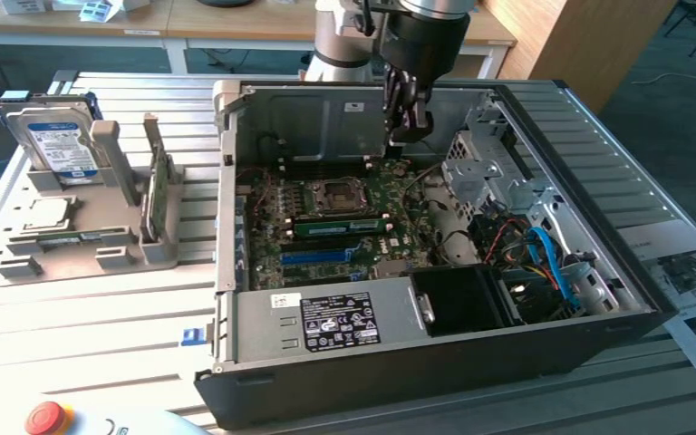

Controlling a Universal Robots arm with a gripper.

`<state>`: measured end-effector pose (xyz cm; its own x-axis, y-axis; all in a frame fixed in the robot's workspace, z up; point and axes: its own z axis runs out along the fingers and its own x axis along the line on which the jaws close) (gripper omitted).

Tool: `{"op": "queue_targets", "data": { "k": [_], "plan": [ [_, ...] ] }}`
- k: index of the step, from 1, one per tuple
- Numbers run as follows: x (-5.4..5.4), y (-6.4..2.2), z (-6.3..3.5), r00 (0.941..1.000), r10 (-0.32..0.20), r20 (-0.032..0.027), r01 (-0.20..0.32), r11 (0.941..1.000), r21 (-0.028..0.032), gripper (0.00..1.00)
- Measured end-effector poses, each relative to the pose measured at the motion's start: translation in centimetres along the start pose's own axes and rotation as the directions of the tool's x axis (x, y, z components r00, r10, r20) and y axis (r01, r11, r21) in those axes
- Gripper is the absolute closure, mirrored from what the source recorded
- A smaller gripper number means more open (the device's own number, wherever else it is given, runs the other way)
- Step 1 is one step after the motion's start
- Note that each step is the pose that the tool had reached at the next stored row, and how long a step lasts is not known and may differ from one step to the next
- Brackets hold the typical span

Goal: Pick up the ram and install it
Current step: 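Press down the ram until it locks into place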

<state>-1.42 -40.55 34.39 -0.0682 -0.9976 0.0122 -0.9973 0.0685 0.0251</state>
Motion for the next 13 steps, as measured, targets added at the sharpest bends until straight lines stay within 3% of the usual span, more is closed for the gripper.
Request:
{"op": "queue_targets", "data": {
  "k": [6, 13],
  "plan": [
    [-0.05, -0.70, 0.13, 1.0000, 0.000, 0.0001, 0.000, 1.0000, 0.0000, 0.90],
    [-0.06, -0.82, 0.60, 1.0000, 0.000, 0.0000, 0.000, 1.0000, 0.0000, 0.90]
  ]
}}
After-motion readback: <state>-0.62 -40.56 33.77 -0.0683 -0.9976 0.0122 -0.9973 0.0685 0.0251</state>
